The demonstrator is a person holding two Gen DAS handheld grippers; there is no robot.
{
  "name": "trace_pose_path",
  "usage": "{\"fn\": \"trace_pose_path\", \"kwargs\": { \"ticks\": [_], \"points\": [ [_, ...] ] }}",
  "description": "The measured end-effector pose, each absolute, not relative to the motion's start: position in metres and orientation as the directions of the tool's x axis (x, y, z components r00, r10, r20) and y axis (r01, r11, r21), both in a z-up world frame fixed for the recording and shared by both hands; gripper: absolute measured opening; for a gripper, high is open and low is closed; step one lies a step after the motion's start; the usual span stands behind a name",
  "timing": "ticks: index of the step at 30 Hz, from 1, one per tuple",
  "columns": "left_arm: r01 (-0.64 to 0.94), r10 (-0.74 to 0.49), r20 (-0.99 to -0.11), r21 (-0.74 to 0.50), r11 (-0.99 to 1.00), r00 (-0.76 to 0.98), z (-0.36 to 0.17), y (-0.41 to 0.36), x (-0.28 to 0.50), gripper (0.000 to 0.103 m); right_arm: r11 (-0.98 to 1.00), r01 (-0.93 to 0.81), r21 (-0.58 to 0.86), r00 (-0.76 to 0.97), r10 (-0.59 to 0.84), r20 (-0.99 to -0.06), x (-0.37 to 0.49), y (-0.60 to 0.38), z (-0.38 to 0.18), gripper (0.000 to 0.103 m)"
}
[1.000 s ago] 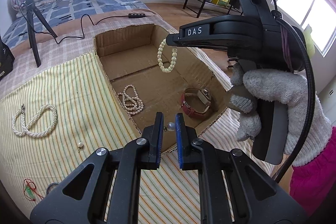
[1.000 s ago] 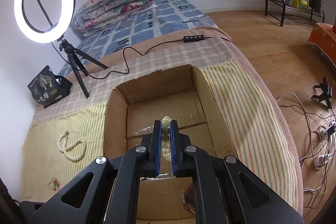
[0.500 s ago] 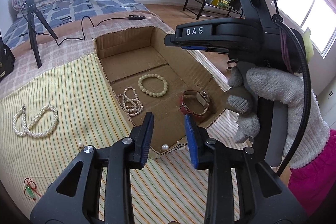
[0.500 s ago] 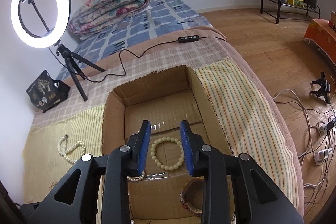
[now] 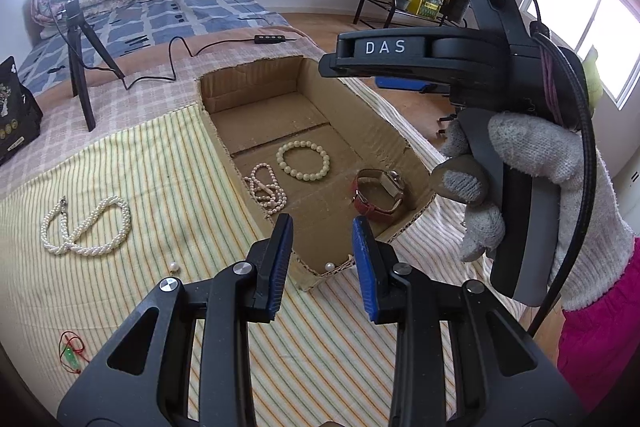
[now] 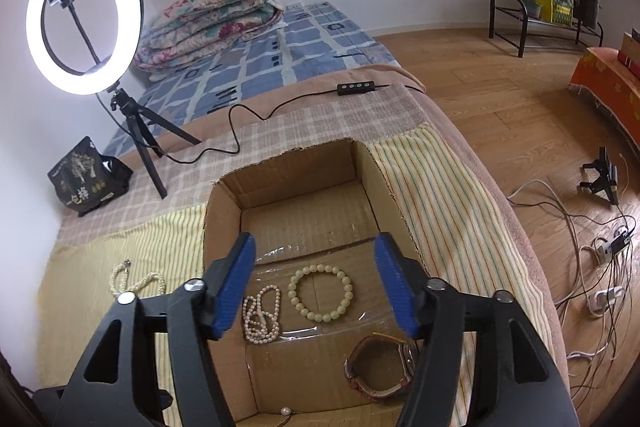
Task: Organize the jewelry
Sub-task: 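Withdraw both tools from the box toward the jewelry on the bed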
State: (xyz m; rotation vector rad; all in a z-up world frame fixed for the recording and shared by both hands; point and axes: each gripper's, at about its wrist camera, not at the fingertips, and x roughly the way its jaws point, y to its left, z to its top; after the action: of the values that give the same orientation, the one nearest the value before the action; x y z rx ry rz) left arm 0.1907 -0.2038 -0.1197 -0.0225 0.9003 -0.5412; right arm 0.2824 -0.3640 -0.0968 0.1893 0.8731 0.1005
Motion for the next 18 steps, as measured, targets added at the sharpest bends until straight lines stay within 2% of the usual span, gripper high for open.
{"fn": "trace_pose_path", "kwargs": {
  "ticks": [1,6,18],
  "points": [
    [0.435,-0.454,-0.738,-0.239,0.868,0.500,-0.119,-0.201,0.190,0.030,0.981,-0.007,0.192,0.640,0.152,-0.754,0.282,-0.362,-0.095,0.071],
    [0.429,-0.444,-0.736,-0.229,0.874,0.512,-0.114,-0.190,0.183,0.030,0.990,0.002,0.141,0.638,0.108,-0.763,0.278,-0.354,-0.089,0.076],
    [0.393,-0.406,-0.732,-0.204,0.897,0.547,-0.102,-0.143,0.170,0.030,0.997,-0.004,0.083,0.655,0.065,-0.752,0.259,-0.341,-0.071,0.077]
  ]
}}
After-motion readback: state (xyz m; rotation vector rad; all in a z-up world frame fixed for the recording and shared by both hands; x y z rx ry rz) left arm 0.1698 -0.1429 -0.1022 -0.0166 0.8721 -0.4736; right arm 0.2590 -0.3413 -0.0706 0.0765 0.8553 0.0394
